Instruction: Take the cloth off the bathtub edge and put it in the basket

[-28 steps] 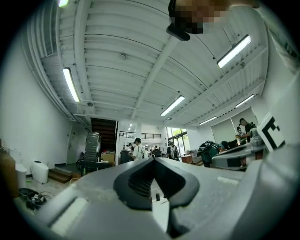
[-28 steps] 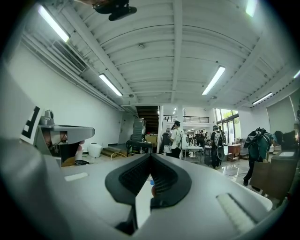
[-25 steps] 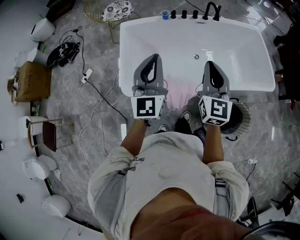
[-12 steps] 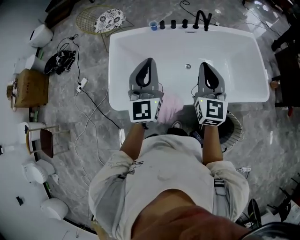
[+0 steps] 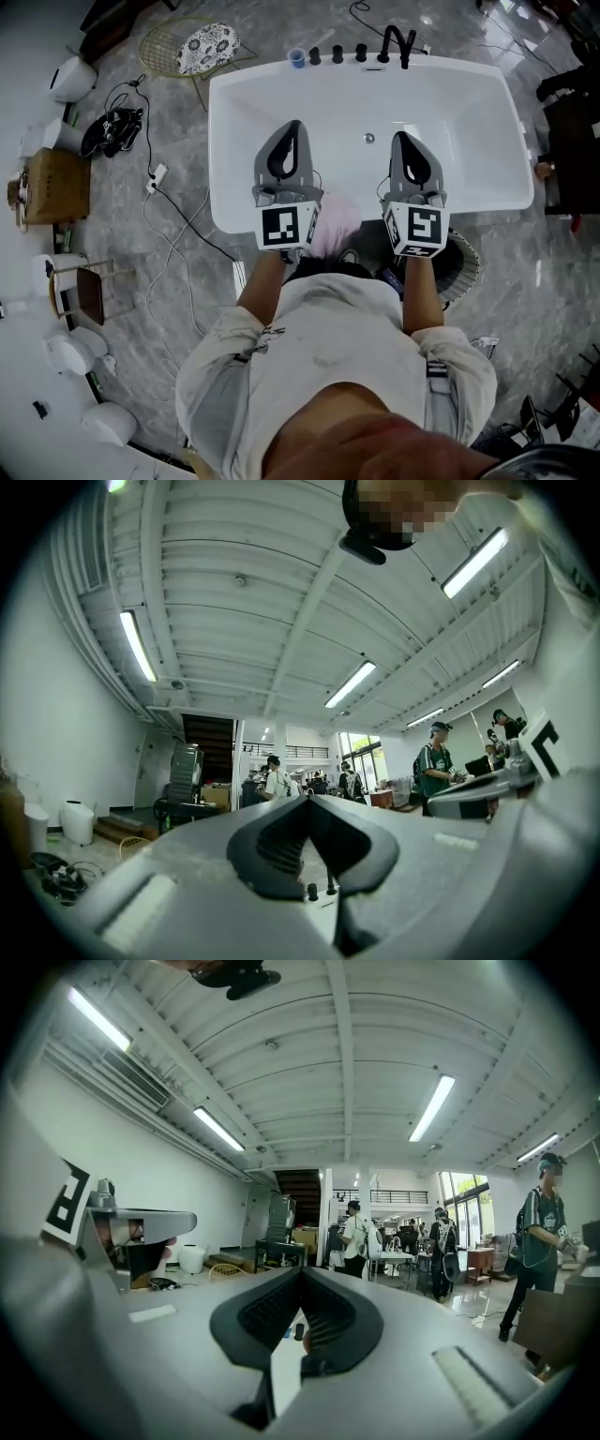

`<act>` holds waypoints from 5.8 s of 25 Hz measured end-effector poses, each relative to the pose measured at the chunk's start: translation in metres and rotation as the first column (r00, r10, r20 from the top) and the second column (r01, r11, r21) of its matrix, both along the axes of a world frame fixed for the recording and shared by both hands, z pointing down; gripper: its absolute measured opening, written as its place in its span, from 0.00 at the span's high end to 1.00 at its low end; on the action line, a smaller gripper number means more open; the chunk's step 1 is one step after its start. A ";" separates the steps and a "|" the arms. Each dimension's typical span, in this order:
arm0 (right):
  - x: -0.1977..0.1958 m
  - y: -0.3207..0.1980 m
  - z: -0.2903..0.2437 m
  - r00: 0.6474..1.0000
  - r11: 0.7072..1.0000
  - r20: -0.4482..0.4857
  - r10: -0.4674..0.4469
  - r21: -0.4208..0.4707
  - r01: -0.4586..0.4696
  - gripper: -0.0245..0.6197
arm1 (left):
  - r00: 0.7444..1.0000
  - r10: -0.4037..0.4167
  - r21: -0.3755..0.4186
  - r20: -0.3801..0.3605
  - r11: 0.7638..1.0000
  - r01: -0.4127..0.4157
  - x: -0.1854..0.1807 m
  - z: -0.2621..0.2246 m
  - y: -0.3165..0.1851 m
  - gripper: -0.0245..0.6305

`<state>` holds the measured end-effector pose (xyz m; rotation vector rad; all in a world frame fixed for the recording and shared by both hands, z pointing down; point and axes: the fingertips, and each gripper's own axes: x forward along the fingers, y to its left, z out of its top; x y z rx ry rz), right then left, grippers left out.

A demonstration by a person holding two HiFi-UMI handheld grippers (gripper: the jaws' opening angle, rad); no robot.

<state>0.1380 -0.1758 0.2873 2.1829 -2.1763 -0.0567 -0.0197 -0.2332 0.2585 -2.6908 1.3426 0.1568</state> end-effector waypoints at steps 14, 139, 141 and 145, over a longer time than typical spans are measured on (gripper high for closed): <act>-0.061 -0.034 0.027 0.997 0.995 -0.033 -0.065 -0.082 0.062 0.96 | 0.999 -0.048 -0.051 -0.009 0.998 0.048 -0.056 0.026 -0.028 0.96; -0.143 -0.043 0.011 0.989 0.990 -0.047 -0.140 -0.016 0.139 0.78 | 0.990 -0.136 -0.034 -0.039 0.990 0.135 -0.142 0.014 -0.018 0.96; -0.140 -0.039 -0.011 0.992 0.992 -0.064 -0.111 0.053 0.114 0.78 | 0.992 -0.125 -0.026 -0.020 0.992 0.124 -0.141 0.009 -0.017 0.96; -0.141 -0.032 -0.038 0.993 0.988 -0.093 -0.071 0.133 0.083 0.78 | 0.992 -0.122 -0.007 -0.018 0.993 0.122 -0.144 0.001 -0.019 0.96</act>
